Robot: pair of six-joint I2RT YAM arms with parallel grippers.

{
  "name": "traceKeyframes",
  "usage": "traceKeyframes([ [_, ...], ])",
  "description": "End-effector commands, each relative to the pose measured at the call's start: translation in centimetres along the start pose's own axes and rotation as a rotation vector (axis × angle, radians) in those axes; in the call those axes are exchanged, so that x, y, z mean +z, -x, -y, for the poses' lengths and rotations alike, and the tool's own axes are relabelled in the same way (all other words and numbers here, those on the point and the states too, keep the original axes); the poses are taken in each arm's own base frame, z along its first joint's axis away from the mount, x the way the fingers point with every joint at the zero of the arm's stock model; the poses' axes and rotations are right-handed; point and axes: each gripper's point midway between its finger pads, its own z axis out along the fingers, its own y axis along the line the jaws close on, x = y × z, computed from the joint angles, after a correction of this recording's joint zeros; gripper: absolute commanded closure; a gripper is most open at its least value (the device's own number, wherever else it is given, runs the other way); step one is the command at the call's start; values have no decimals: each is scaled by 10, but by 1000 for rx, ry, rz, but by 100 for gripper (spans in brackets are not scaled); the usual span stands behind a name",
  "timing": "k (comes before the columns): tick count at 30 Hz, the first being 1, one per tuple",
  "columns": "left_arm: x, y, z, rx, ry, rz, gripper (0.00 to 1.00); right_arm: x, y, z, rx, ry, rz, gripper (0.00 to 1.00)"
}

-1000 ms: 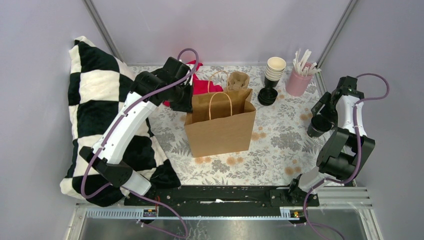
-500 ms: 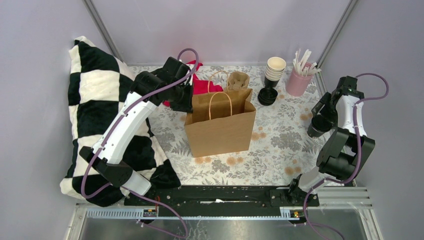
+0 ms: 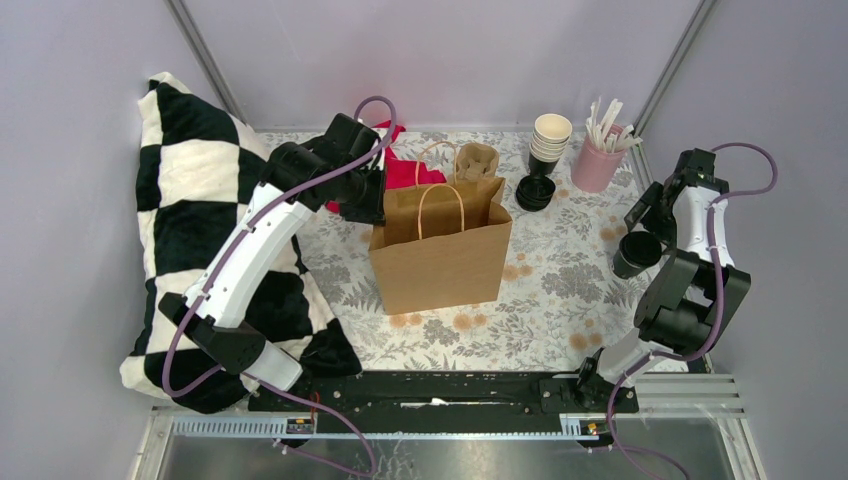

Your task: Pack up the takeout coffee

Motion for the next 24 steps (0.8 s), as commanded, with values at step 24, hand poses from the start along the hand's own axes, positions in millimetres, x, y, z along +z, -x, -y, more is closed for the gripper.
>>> traceKeyframes([
  [24, 2, -6, 2, 4, -18, -41, 100, -14, -8, -4, -67, -9, 17, 3],
])
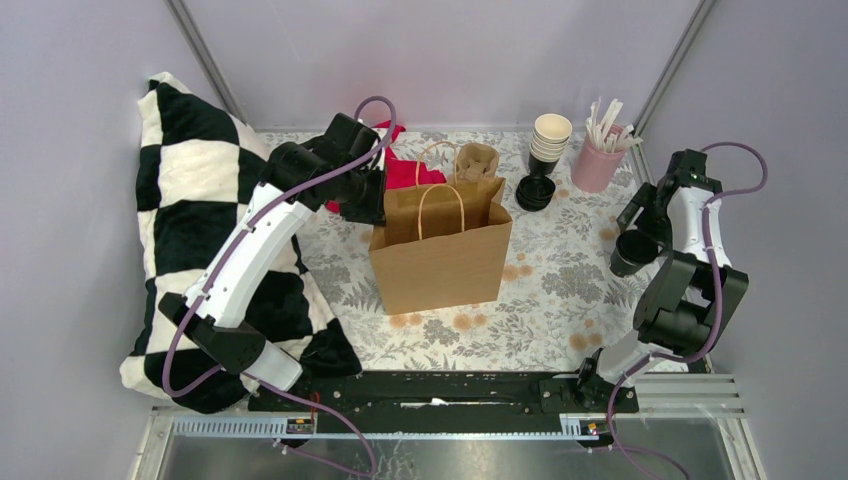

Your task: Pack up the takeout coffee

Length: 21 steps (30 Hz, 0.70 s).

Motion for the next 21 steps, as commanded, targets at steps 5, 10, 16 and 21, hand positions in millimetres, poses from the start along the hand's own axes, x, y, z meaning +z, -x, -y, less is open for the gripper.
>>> traceKeyframes([
  [5, 3, -6, 1, 4, -12, -42, 100, -12, 0, 2, -33, -25, 30, 3],
  [10, 4, -7, 1, 3, -11, -46, 100, -16, 3, 1, -51, -41, 43, 1],
  [16, 6, -7, 1, 1, -12, -49, 100, -16, 4, 0, -59, -51, 41, 4],
  [21, 6, -7, 1, 1, -11, -51, 100, -15, 3, 0, -57, -52, 41, 6],
])
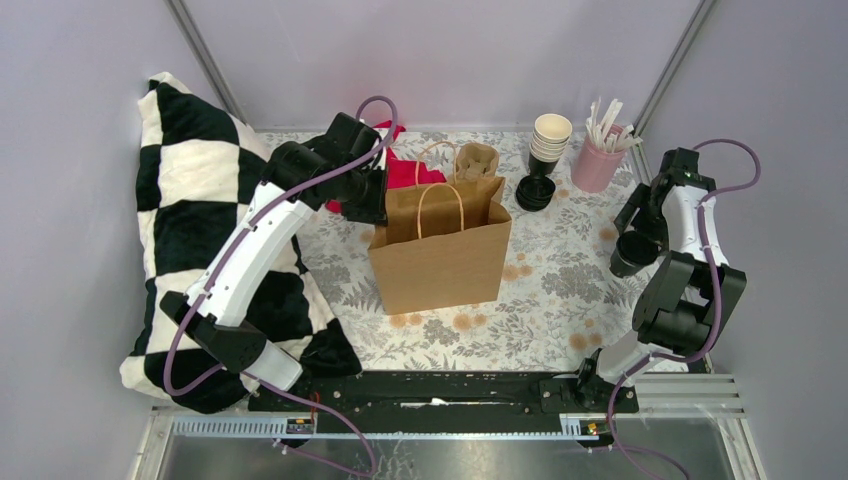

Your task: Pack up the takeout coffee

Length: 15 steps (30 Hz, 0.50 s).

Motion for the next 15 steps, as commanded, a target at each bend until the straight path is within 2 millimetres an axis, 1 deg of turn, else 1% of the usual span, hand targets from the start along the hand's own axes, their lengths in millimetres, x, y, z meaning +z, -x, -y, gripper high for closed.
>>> traceKeyframes([
  [1, 4, -8, -2, 1, 1, -45, 100, -13, 6, 3, -9, -16, 34, 8],
  [5, 3, -8, -2, 1, 2, -45, 100, -13, 6, 3, -5, -14, 37, 10],
  [8, 3, -8, -2, 2, 3, -44, 100, -14, 7, 1, -3, -5, 39, 15],
  [15, 2, -7, -3, 0, 4, -38, 100, -26, 11, 0, 13, 15, 77, 20],
])
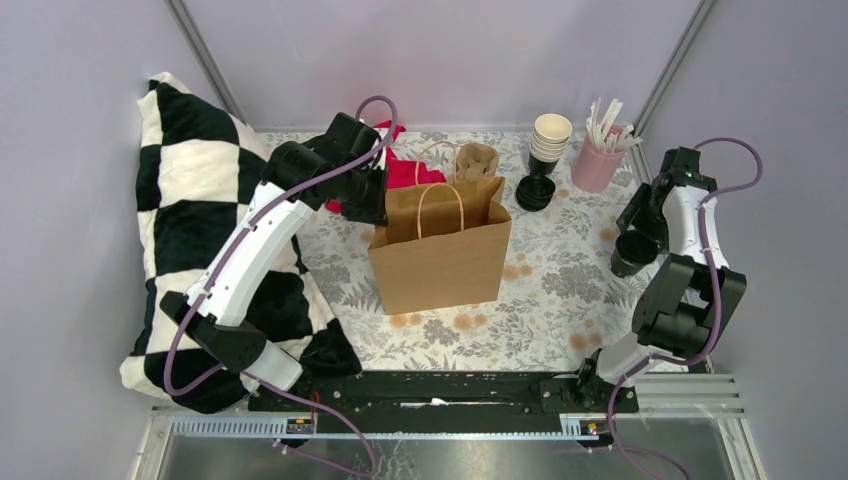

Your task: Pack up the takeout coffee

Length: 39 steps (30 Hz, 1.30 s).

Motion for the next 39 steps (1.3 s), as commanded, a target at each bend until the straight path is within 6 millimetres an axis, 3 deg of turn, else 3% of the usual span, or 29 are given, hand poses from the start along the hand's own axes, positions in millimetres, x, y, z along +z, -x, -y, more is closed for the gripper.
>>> traceKeyframes([
  [1, 2, -8, -2, 2, 5, -38, 100, -22, 10, 0, 11, 15, 68, 21],
  [10, 1, -9, -3, 5, 1, -33, 100, -32, 8, -1, 19, 37, 90, 21],
  [18, -1, -6, -3, 7, 0, -14, 100, -72, 8, -12, 29, 157, 139, 21],
  [22, -4, -2, -2, 2, 0, 6, 100, -116, 10, -29, 9, 317, 215, 22],
  [31, -6, 8, 2, -21, -17, 65, 100, -225, -12, -97, -78, 797, 272, 26],
  [39, -12, 15, 7, -54, -64, 159, 100, -344, -31, -155, -344, 1143, 339, 26],
])
